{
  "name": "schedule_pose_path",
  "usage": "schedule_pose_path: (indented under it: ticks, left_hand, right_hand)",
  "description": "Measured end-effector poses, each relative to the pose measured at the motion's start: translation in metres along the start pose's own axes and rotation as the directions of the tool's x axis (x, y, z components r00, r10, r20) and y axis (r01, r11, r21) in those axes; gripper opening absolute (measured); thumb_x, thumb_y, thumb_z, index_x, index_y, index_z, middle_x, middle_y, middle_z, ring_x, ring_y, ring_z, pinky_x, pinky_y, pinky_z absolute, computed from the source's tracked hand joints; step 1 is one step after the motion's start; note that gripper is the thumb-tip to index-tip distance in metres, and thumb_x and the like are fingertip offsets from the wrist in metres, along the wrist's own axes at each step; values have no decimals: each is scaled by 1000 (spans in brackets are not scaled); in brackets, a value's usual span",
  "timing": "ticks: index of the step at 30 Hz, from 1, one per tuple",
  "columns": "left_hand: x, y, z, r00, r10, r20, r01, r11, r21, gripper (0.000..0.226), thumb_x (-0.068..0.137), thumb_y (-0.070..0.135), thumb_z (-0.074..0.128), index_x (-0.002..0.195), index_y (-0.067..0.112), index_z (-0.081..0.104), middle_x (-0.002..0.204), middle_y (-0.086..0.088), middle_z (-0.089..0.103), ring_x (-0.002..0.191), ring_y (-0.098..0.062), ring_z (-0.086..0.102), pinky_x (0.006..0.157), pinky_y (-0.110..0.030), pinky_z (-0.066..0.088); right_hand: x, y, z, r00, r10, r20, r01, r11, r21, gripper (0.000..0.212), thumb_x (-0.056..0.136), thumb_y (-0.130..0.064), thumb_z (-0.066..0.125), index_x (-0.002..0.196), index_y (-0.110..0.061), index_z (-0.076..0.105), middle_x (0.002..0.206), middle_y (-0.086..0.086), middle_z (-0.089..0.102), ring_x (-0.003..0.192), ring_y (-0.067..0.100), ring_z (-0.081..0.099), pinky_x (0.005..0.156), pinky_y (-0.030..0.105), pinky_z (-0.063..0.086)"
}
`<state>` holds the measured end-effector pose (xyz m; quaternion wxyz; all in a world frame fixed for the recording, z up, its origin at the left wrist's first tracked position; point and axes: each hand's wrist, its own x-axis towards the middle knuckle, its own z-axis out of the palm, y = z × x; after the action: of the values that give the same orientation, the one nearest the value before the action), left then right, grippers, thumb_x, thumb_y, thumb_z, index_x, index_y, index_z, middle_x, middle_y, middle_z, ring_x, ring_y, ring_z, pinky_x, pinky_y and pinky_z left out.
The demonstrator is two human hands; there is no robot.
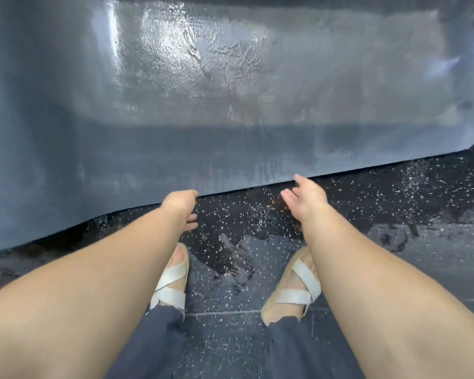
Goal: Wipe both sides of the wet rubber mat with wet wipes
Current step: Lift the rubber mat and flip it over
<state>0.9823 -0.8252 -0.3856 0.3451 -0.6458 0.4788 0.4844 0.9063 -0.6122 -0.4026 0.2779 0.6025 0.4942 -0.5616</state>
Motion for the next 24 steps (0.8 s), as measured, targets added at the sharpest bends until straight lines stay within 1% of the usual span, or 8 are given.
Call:
schedule_pose_path:
  ticks: [5,8,10,13,16,18,20,24]
  left_hand:
    - [42,-5,36,993,-111,33,115,925,-363,41,97,22,48,137,15,41,138,-12,47,118,-30,53,76,-40,49]
    - [54,0,46,993,-108,46,116,865,-488,42,96,23,51,136,14,43,134,-11,50,109,-26,58,75,-36,49]
    - [57,2,48,991,-127,32,124,825,-551,37,97,24,51,133,15,47,129,-7,54,100,-21,58,76,-34,49]
    - [52,-4,51,989,-148,27,134,782,-608,31,101,17,44,131,15,50,127,-1,56,109,-16,55,83,-33,49]
    - [28,-22,71,976,-204,71,214,869,-446,22,97,17,53,119,16,57,105,1,61,100,-18,56,75,-34,48]
    - [10,-39,99,958,-227,173,274,902,-334,22,98,15,50,119,15,56,115,-2,61,110,-22,56,79,-36,47]
    - [-3,-51,129,934,-220,281,286,933,-221,27,101,17,43,126,12,51,126,-6,58,120,-25,52,84,-39,44]
    - [-15,-56,148,925,-234,301,216,972,92,37,100,31,41,134,15,43,121,-9,57,107,-28,55,81,-42,47]
  right_hand:
    - [54,-21,-9,1000,-27,-13,29,985,171,55,90,-33,59,137,-11,40,142,8,41,128,23,44,101,38,42]
    - [58,-33,-10,998,-62,0,61,988,140,34,89,-32,62,117,-15,55,121,3,60,111,20,58,92,34,46]
    - [56,-39,-12,987,-162,12,160,982,99,11,92,-24,58,97,-17,52,105,3,64,100,20,63,87,34,49]
    - [48,-37,-31,954,-295,59,291,954,67,8,95,-21,53,89,-20,48,93,-1,64,88,17,66,80,37,54]
    - [41,-32,-76,945,-328,-11,328,940,98,8,96,-21,52,88,-22,49,92,-4,64,86,16,65,80,41,54]
    - [43,-31,-124,945,-298,-136,312,945,100,10,96,-26,52,88,-22,46,99,-2,63,87,16,64,88,45,51]
    - [47,-31,-168,956,-221,-194,246,963,113,15,95,-37,50,97,-23,46,121,3,58,97,21,61,89,43,49]
    - [56,-19,-181,999,4,-35,-1,996,92,43,89,-41,57,126,-23,45,144,11,38,126,28,46,93,43,45]
